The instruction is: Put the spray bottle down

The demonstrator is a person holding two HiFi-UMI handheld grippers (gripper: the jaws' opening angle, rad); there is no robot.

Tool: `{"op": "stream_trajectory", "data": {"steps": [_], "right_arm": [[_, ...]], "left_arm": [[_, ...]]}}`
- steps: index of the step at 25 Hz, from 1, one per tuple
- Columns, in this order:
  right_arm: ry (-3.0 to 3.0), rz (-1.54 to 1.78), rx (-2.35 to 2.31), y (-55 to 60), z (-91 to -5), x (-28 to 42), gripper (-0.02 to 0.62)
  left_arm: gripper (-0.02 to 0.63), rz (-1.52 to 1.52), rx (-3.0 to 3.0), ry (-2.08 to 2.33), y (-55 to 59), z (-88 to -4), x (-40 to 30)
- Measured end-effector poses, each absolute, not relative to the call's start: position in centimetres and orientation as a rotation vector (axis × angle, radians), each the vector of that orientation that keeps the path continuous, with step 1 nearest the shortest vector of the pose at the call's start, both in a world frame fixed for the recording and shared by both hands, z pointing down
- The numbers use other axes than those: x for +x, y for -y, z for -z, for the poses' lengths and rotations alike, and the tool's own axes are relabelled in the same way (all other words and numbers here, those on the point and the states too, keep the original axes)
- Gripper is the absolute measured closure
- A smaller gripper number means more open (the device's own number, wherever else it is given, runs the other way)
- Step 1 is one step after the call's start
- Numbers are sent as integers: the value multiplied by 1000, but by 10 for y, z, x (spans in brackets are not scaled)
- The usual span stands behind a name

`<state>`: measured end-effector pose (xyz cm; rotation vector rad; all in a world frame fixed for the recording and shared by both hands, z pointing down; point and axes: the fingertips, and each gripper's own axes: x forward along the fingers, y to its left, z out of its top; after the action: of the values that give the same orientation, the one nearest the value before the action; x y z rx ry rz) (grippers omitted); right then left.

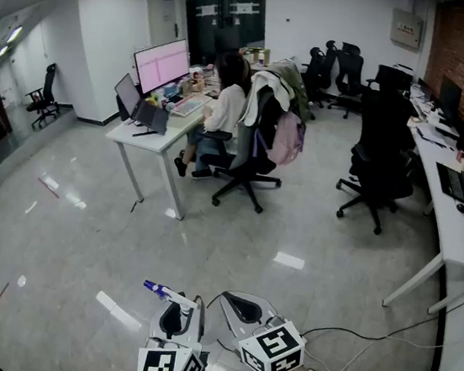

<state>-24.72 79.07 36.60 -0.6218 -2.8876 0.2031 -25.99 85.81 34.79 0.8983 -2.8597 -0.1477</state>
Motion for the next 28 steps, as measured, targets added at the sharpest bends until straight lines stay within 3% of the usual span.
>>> {"op": "stream_trajectory", "data": {"steps": [12, 28], "right_arm": [[3016, -238, -290, -617, -362, -225, 597], [3002, -168, 402, -232, -371, -57, 597]], "left_arm": [[471, 174, 1301, 2724, -683, -348, -265], [471, 217, 1710, 2424, -311, -364, -157]]}}
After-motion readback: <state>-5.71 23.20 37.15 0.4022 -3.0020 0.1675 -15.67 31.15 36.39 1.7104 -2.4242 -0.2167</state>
